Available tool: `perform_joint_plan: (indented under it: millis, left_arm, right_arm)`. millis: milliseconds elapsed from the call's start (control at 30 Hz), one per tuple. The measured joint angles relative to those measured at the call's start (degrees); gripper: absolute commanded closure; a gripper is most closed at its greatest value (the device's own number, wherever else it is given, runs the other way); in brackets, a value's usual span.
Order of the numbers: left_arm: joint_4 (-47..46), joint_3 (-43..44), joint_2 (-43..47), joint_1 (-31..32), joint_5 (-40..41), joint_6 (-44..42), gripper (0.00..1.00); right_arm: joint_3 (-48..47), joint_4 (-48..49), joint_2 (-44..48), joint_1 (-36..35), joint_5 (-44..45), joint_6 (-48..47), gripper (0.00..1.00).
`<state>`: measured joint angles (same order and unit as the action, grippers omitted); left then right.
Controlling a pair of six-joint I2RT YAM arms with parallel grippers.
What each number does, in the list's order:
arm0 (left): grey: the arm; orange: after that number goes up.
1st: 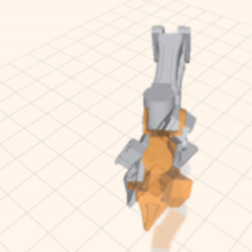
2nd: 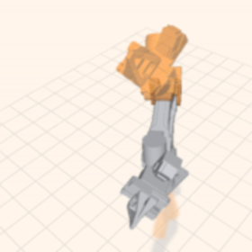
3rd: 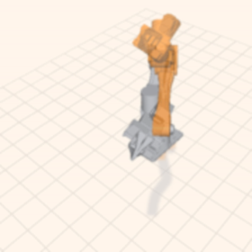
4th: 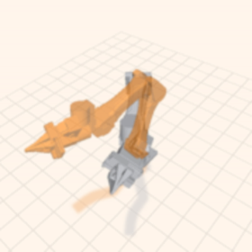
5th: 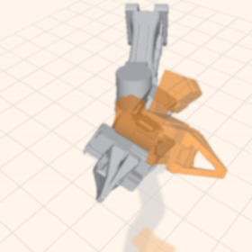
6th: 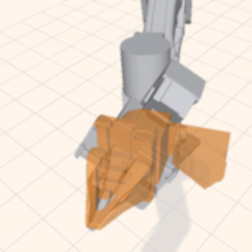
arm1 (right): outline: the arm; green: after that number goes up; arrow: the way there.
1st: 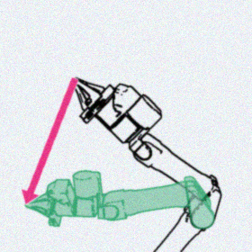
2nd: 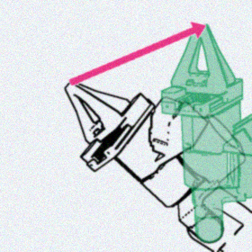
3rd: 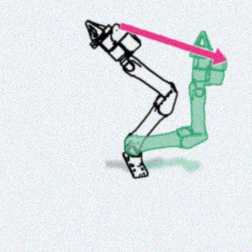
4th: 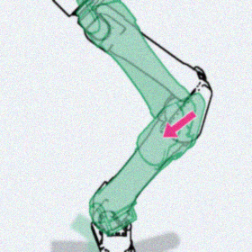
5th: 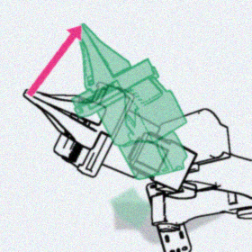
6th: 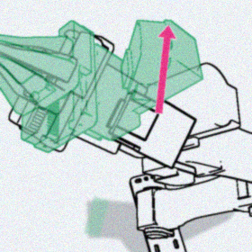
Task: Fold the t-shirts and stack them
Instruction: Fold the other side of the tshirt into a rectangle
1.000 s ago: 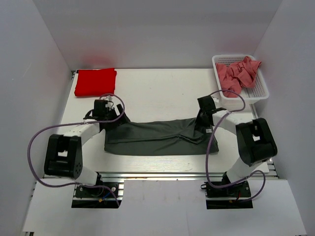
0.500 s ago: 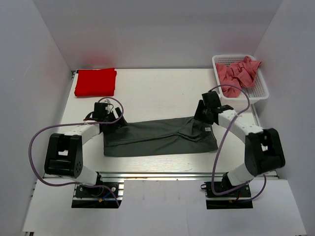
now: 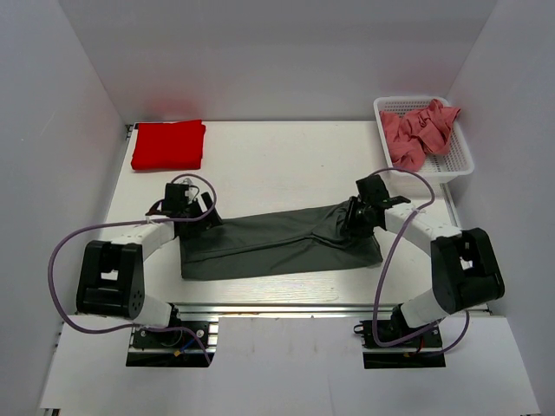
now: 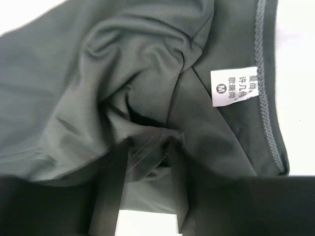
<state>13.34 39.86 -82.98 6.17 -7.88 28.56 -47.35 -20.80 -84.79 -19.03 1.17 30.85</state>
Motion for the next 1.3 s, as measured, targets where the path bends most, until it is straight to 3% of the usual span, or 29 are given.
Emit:
perform_joint_plan:
  millis: [67,100,300,733,833,867,967,1300]
  left_arm:
    - [0.61,-0.31,0.79,0.0,0.42,-0.02,0.0]
    - [0.83,-0.61,1.29,0.0,0.76,-0.02,0.0]
    - [2.95,-1.33,4.76,0.0,2.16,-0.02,0.0]
    - [3.56,-2.25,7.56,0.0,2.8,0.44,0.0]
    - [3.58,-2.67,7.58,0.0,2.8,0.44,0.0]
    - [3.76,-2.8,7.61,0.0,2.8,0.44,0.0]
    - [4.44,-2.93,7.61,0.0,2.8,0.68,0.0]
    - [8.04,-2.95,7.85,0.0,4.96,2.54,0.0]
  right_arm:
    - [0.0,0.04,-1.49,0.0,-0.9,0.04,0.78]
    - [0.0,-0.02,-2.01,0.0,-1.2,-0.04,1.0]
    - [-0.11,-1.9,-0.76,-0.07,-0.24,0.24,1.0]
    - [0.44,-9.4,14.29,-0.13,2.54,3.48,1.0]
    - [3.5,-9.42,15.17,-0.11,2.82,5.81,0.84]
    - [4.85,-9.44,15.28,-0.11,3.15,6.51,0.66]
    - [7.34,-10.8,15.04,-0.11,4.24,8.09,0.45]
    - [0.28,-7.28,14.27,-0.11,2.89,3.17,0.42]
